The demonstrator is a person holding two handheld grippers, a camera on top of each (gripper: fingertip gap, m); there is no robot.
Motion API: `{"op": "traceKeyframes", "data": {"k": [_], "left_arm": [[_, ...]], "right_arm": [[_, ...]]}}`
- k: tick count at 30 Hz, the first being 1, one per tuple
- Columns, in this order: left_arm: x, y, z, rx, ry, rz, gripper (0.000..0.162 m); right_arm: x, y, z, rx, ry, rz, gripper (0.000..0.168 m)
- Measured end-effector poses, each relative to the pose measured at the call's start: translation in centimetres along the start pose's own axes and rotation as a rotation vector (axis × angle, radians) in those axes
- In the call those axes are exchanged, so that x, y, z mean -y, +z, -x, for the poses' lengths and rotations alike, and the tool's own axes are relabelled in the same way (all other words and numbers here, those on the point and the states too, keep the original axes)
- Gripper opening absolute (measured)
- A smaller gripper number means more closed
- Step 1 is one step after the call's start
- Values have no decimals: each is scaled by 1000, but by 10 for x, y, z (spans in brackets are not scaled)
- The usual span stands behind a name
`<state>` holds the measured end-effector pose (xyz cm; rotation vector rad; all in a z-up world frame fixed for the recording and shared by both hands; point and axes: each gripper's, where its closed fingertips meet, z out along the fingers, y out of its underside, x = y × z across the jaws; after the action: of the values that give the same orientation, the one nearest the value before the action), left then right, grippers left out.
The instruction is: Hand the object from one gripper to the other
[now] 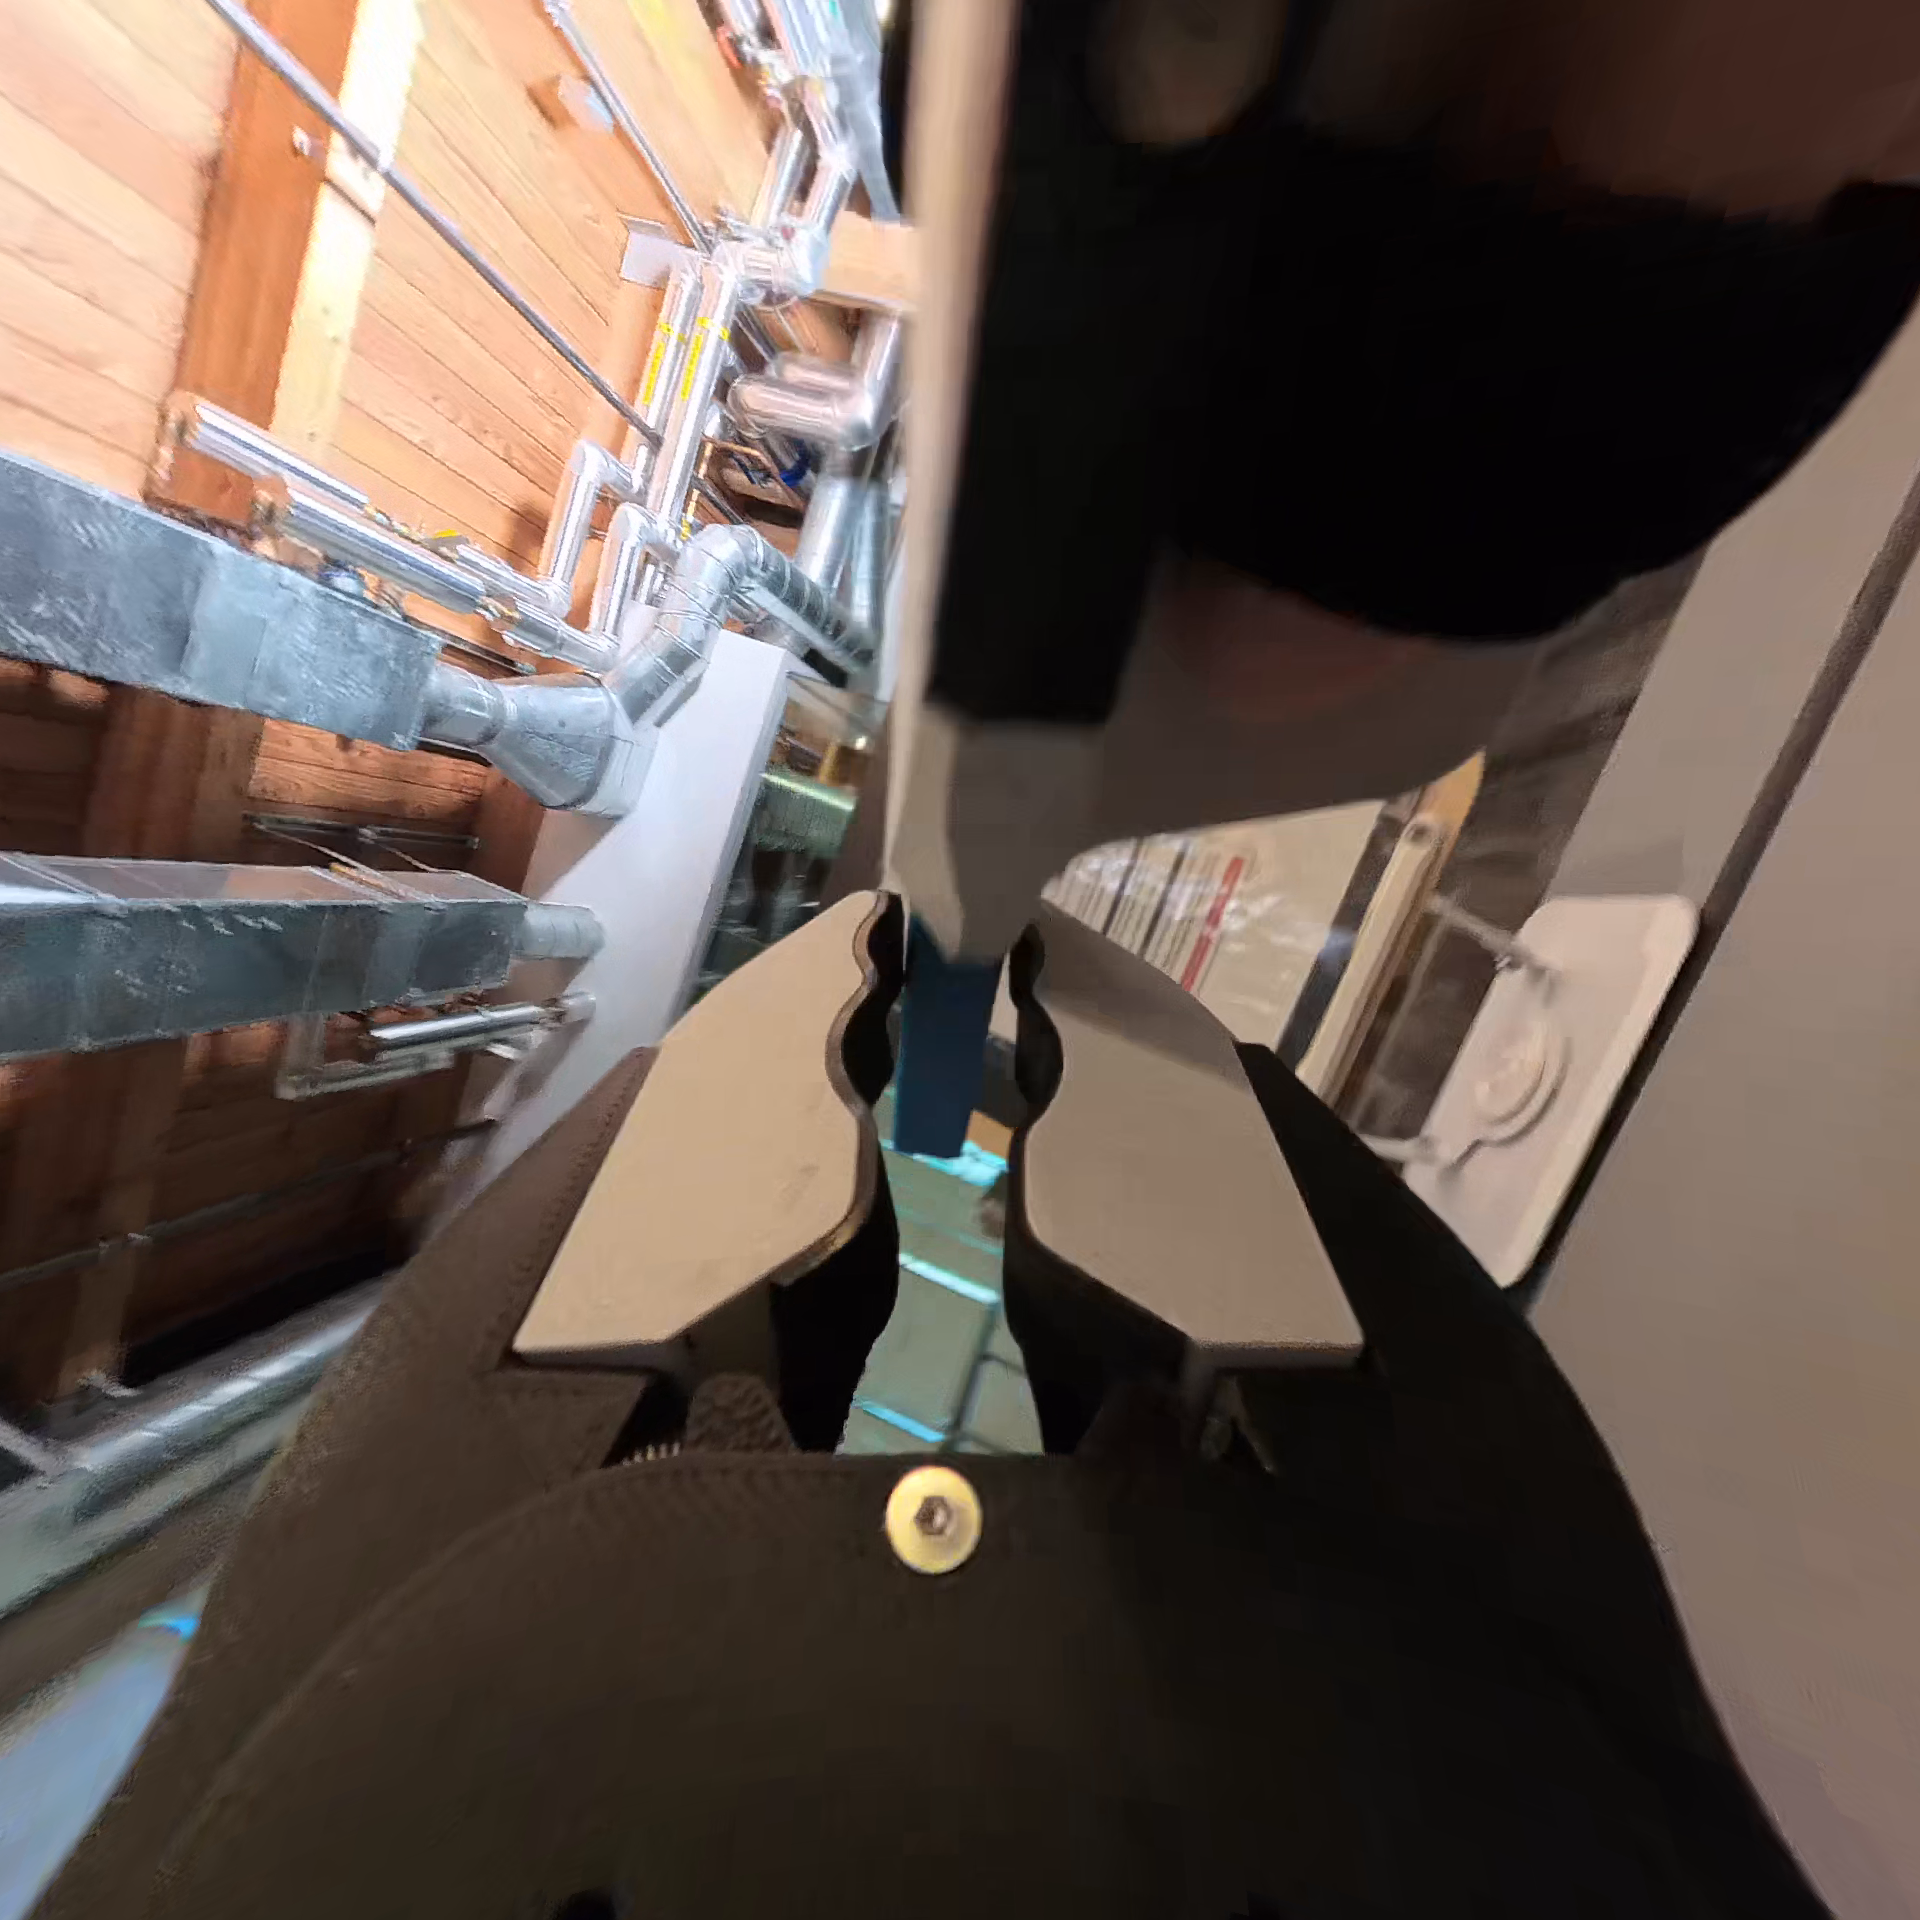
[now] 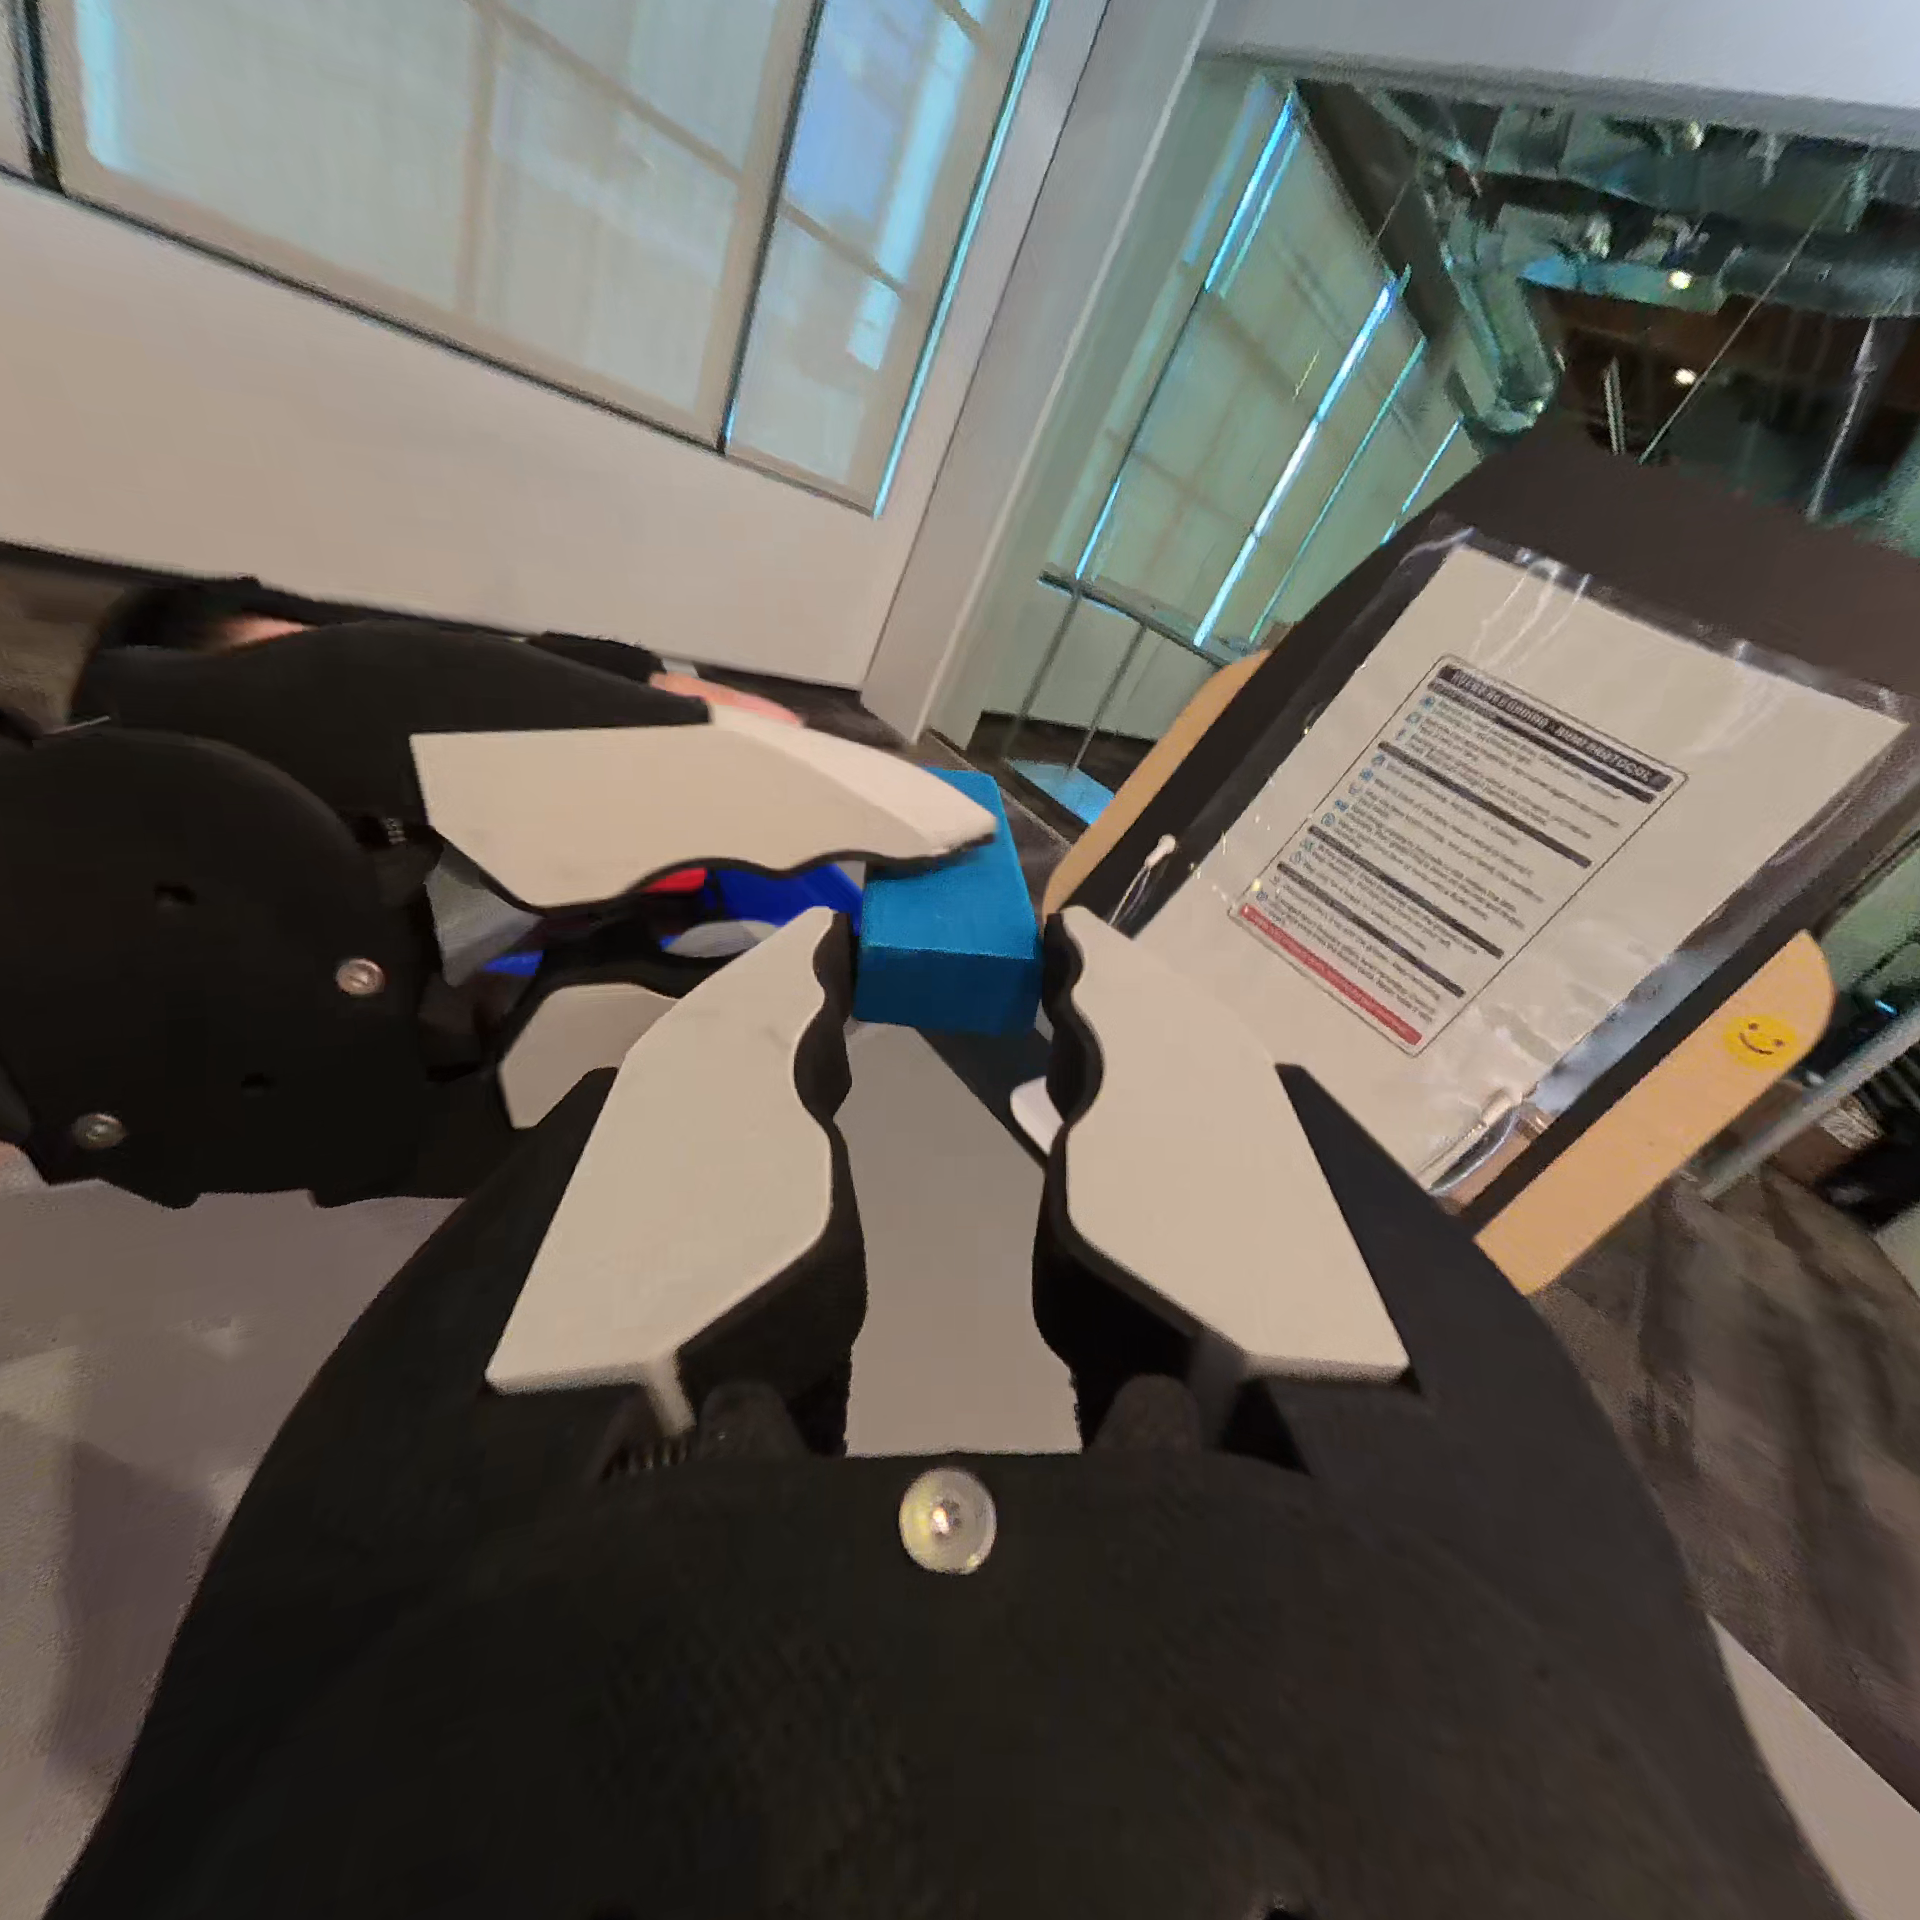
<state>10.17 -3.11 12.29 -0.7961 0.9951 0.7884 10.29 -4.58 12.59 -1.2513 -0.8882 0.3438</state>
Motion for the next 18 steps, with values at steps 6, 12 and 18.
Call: {"op": "traceKeyframes", "data": {"k": [6,12,18], "left_arm": [[-6,-18,56,-158,-815,-94,46],[5,-33,92,-461,-1775,-466,57],[36,-29,58,-841,-2066,-433,64]], "right_arm": [[47,-45,-30,-29,9,-394,36],[64,-74,-24,27,110,-776,36],[53,-60,14,-76,-238,-745,36]]}}
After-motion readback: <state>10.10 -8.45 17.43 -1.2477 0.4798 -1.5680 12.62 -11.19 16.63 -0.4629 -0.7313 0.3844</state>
